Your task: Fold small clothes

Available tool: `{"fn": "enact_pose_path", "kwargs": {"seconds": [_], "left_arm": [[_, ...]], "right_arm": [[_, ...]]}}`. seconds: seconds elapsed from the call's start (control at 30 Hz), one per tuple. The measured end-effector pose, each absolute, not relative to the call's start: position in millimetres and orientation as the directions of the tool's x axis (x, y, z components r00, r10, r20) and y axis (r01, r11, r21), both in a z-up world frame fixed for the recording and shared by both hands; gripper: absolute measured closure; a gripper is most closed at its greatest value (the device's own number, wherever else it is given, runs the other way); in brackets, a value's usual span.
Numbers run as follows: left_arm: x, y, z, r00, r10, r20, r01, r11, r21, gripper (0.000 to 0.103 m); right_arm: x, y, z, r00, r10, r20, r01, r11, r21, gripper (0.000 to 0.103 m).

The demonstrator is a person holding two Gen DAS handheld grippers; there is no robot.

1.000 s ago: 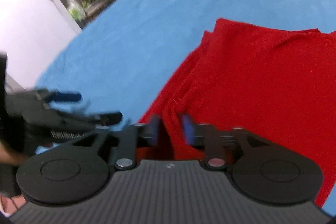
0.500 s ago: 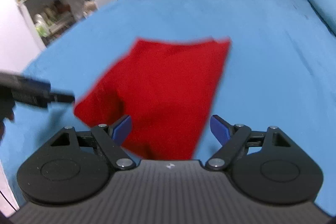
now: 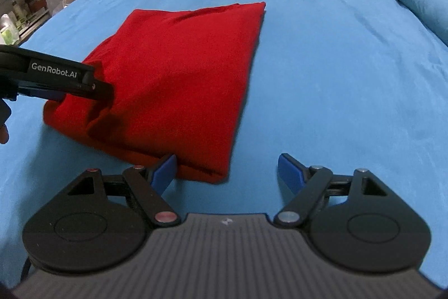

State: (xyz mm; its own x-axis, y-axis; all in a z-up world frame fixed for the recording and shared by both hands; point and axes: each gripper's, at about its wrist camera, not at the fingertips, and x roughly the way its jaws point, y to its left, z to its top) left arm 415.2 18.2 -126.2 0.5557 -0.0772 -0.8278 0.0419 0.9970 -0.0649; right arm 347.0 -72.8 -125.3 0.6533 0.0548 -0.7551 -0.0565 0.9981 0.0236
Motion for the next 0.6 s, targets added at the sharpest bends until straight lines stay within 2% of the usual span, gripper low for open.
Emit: {"fn": "enact_pose_path", "kwargs": {"seconds": [0.13,0.3,0.4,0.5,0.6], "left_arm": [[419,15,-128,0.555,-0.069,-0.829,0.038,0.998,-0.057,0.017],[425,23,-132,0.556,-0.050,-0.830,0.001,0.998,-0.060,0.019],[422,37,-131,0.557,-0.040,-0.830,-0.040,0.996,-0.075,0.022],[416,47,-128,0.559,-0.074,-0.826,-0.058,0.990,-0.128,0.031],[415,43,-128,0.546,-0.119,-0.829,-0.032,0.986,-0.163,0.057]], "right_arm": [[352,-69,-138,0.635,0.021,-0.772,-0.058,0.998,-0.021,0.008],[349,-58,-145,0.662,-0.014,-0.750,-0.113,0.987,-0.118,0.008],[350,-60,-144,0.660,-0.018,-0.751,-0.081,0.992,-0.095,0.009],[350,-68,-142,0.659,-0.034,-0.751,0.016,0.999,-0.031,0.009],[349,-66,-144,0.660,-0.041,-0.750,0.035,0.999,-0.024,0.009]]}}
